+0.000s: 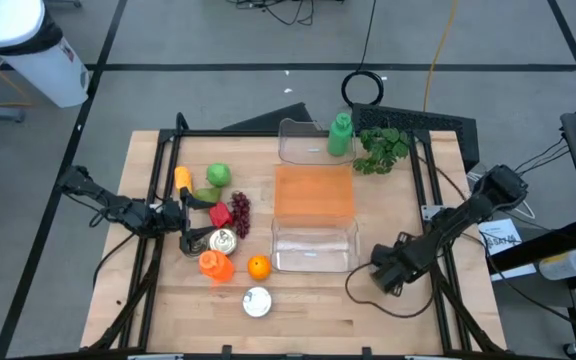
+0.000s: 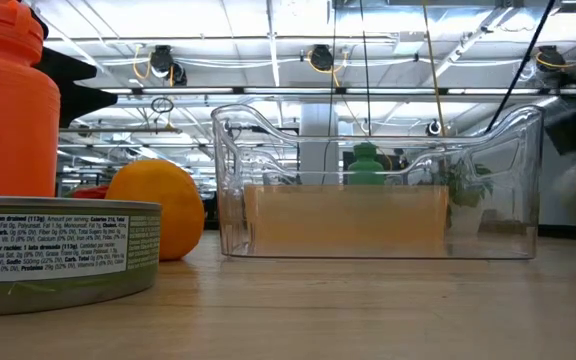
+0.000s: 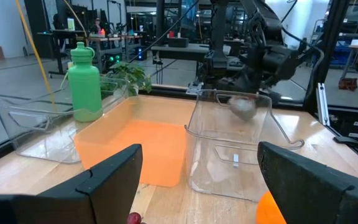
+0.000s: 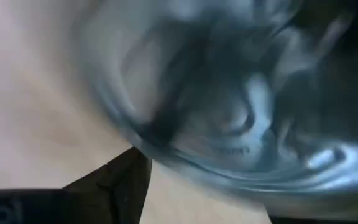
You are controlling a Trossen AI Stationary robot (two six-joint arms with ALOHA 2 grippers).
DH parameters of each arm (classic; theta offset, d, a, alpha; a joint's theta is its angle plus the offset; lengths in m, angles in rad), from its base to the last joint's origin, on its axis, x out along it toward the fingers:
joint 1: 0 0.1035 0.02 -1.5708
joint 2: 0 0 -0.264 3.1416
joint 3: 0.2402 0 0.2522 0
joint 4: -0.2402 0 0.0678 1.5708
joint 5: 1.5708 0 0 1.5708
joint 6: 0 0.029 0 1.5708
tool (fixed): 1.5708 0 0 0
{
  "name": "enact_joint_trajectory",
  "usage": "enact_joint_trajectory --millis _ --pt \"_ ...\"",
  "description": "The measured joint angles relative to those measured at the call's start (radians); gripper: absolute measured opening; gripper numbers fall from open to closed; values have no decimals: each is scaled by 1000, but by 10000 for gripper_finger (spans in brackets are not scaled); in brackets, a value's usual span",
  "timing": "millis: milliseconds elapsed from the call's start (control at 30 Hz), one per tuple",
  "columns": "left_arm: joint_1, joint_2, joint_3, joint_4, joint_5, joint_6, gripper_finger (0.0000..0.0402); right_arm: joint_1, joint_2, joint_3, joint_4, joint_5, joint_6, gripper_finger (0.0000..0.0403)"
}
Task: Pick & Place Food Item
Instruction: Put the right green tuna can into the orange bin
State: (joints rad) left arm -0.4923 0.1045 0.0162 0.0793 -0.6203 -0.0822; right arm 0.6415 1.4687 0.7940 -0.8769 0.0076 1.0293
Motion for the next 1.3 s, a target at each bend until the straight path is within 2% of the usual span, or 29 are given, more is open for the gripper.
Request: enact_joint_trajectory --millis 167,267,500,600,767,1000,1167,1233,1300 --pt "0 0 0 3 0 0 333 -6 0 2 100 16 -125 241" --pt "0 0 0 1 0 0 333 -8 -2 4 95 30 -143 238" --pt "0 0 0 1 0 0 333 -5 -33 3 -30 164 -86 226" --pt "0 0 0 0 0 0 333 -5 -72 3 -17 177 -73 219" --pt "0 0 0 0 0 0 333 10 -118 4 112 175 -147 207" --pt "0 0 0 0 0 0 333 15 -95 1 331 191 -307 201" --pt "0 0 0 0 0 0 333 15 -83 -75 479 233 -345 201" --pt "0 0 0 1 0 0 333 13 -87 -100 527 187 -343 201" --pt "0 0 0 0 0 0 333 12 -87 -112 551 96 -337 201"
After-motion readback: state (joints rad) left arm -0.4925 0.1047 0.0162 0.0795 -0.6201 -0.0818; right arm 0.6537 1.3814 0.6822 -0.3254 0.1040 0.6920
